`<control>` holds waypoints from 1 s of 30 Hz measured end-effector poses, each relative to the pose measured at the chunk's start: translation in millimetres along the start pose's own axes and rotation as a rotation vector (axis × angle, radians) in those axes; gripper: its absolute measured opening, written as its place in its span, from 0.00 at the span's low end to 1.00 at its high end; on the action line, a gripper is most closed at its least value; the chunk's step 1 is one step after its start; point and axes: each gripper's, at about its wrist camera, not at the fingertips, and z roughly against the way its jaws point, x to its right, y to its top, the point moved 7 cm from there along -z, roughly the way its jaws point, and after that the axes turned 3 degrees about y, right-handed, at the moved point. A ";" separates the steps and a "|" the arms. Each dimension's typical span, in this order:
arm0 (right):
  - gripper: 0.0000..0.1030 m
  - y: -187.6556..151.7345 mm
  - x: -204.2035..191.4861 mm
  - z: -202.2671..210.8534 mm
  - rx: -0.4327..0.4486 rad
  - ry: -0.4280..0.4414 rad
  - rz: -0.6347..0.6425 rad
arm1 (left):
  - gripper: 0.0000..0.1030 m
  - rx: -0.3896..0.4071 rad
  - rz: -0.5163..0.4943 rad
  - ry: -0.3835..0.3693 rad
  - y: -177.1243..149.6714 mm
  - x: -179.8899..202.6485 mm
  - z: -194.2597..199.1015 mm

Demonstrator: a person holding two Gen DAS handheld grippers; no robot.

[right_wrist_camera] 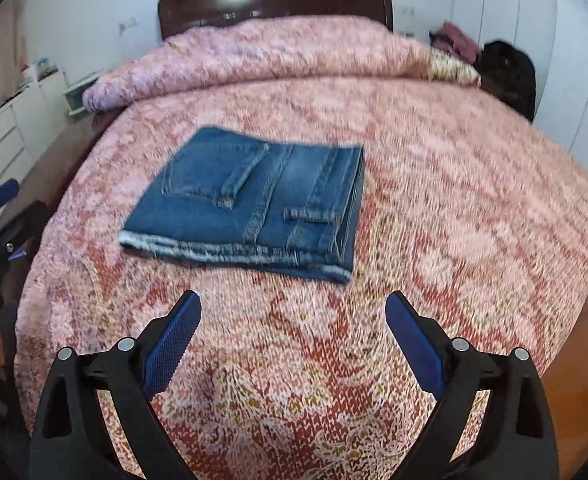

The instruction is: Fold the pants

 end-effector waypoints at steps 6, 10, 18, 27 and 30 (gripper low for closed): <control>0.90 22.0 -5.6 27.4 0.180 -0.025 0.016 | 0.98 0.129 -0.025 -0.024 25.2 12.3 20.1; 0.90 29.4 -3.9 48.4 0.279 -0.028 0.011 | 0.98 0.181 -0.027 -0.081 36.4 22.0 20.6; 0.90 43.9 10.1 81.4 0.428 -0.023 -0.026 | 0.98 0.221 -0.024 -0.166 43.9 39.4 16.5; 0.90 16.8 -5.0 61.3 0.331 0.034 -0.010 | 0.98 0.172 0.010 -0.217 6.6 49.5 14.7; 0.90 12.6 -11.1 59.4 0.316 0.011 0.029 | 0.98 0.159 -0.011 -0.231 0.1 51.4 13.8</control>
